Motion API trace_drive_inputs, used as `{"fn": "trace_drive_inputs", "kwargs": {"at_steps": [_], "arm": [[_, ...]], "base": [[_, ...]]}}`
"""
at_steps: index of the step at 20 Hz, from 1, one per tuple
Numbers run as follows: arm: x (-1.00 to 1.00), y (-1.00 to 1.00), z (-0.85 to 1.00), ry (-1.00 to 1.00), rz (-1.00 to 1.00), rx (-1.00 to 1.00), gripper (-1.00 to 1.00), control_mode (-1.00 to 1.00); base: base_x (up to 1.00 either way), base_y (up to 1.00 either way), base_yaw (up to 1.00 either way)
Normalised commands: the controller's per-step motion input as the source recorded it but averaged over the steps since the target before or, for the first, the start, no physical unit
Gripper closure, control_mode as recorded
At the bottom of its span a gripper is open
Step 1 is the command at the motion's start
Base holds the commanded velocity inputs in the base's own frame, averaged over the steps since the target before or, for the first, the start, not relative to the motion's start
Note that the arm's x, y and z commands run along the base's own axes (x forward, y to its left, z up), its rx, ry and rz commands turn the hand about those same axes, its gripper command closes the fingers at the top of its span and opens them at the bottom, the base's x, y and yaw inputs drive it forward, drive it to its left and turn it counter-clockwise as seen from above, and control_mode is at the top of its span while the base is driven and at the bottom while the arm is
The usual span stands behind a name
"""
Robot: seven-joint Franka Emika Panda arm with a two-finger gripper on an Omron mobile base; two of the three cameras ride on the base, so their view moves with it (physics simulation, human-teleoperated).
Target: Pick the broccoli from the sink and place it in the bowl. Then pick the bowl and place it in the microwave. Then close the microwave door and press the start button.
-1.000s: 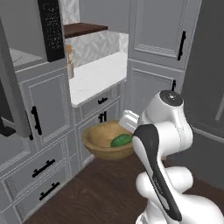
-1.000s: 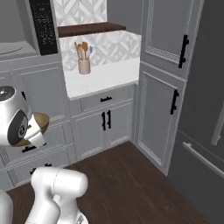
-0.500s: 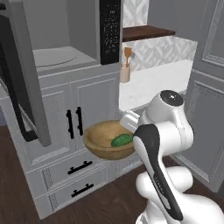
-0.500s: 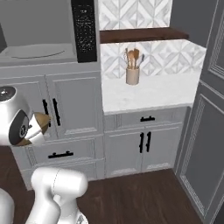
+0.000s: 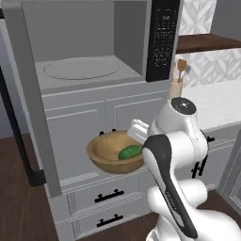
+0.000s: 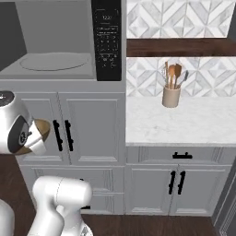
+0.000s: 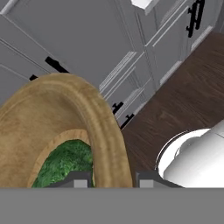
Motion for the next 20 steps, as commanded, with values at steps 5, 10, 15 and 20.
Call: {"fn": "trace_drive_inputs", "kwargs": {"at_steps": [5,10,15,20], "arm": [[0.00,0.00,0.00,0.00,0.00,0.00,1.00,1.00],[0.00,0.00,0.00,0.00,0.00,0.00,1.00,1.00],[0.00,0.00,0.00,0.00,0.00,0.00,1.00,1.00],[0.00,0.00,0.00,0.00,0.00,0.00,1.00,1.00]], "base": [[0.60,0.00,0.00],[0.48,0.00,0.05],[0.17,0.02,0.19],[0.59,0.00,0.17]]}}
